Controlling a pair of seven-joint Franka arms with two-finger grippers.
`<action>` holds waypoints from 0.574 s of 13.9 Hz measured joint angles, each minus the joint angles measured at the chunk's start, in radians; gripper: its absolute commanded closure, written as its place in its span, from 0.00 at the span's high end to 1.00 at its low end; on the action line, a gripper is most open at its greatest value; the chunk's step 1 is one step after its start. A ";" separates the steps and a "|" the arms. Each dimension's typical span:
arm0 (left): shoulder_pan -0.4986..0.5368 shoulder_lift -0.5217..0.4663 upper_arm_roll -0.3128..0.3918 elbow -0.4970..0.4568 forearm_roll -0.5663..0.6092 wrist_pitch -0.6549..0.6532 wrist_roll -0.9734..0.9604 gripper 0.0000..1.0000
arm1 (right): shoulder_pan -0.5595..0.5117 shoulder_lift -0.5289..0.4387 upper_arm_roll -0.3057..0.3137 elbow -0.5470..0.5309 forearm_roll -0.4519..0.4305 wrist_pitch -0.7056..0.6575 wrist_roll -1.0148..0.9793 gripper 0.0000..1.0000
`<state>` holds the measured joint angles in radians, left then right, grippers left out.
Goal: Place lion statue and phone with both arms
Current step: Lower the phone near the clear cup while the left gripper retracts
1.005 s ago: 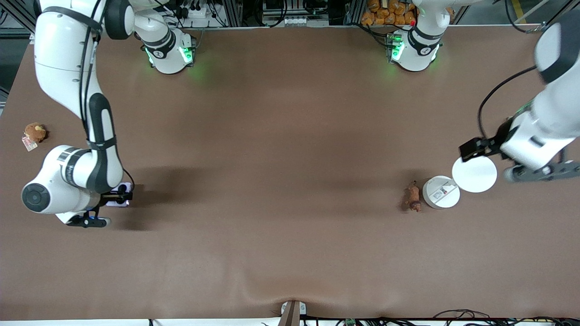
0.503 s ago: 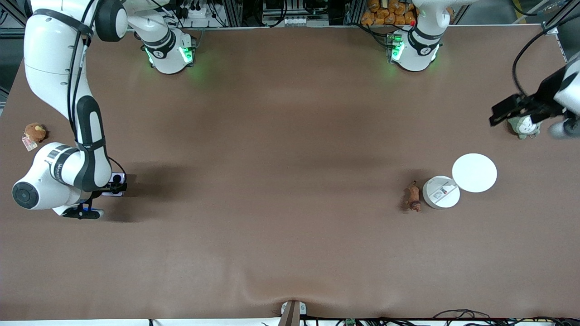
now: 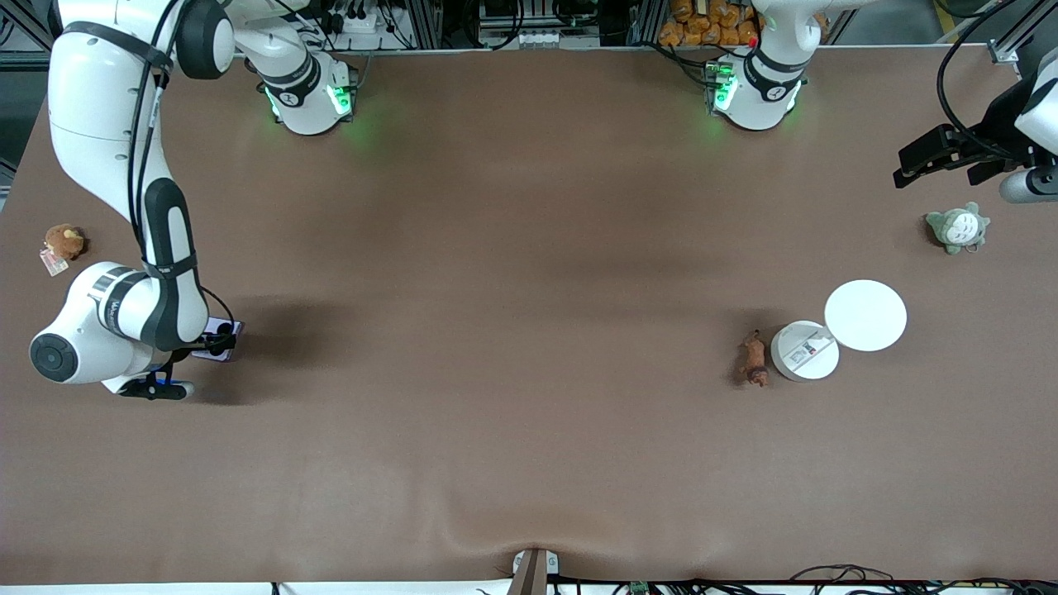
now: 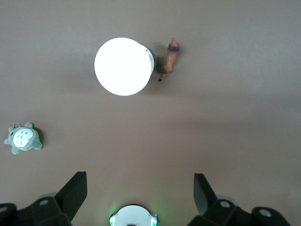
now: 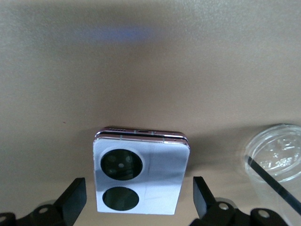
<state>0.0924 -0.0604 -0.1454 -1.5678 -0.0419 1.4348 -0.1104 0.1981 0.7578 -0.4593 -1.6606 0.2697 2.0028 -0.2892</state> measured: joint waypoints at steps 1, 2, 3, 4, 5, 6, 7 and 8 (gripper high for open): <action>0.000 0.000 0.000 -0.002 0.000 -0.005 0.000 1.00 | 0.001 0.000 0.001 0.008 0.000 0.001 0.000 1.00; 0.000 0.000 0.000 -0.003 0.000 -0.009 0.000 1.00 | 0.002 0.000 0.003 0.022 0.000 0.001 0.000 1.00; 0.000 0.000 0.000 -0.004 0.002 -0.011 0.000 1.00 | 0.004 -0.001 0.004 0.043 0.000 0.002 0.000 1.00; 0.000 0.000 -0.002 -0.004 0.011 -0.013 0.000 1.00 | 0.007 -0.001 0.005 0.069 0.000 0.002 0.000 1.00; 0.000 -0.001 -0.011 -0.004 0.031 -0.014 0.000 1.00 | 0.009 -0.003 0.007 0.103 0.001 0.002 0.000 1.00; -0.001 -0.002 -0.025 -0.004 0.052 -0.015 0.000 1.00 | 0.014 -0.006 0.010 0.138 0.001 -0.006 0.000 1.00; -0.001 -0.004 -0.040 -0.004 0.066 -0.015 0.000 1.00 | 0.027 -0.011 0.013 0.174 0.001 -0.033 0.003 1.00; -0.002 -0.006 -0.048 -0.004 0.072 -0.015 -0.002 1.00 | 0.046 -0.016 0.013 0.209 0.001 -0.068 0.013 1.00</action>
<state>0.0903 -0.0665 -0.1934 -1.5714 0.0300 1.4199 -0.1123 0.2443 0.7417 -0.4459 -1.4517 0.2705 1.9347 -0.2759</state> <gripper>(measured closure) 0.000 0.000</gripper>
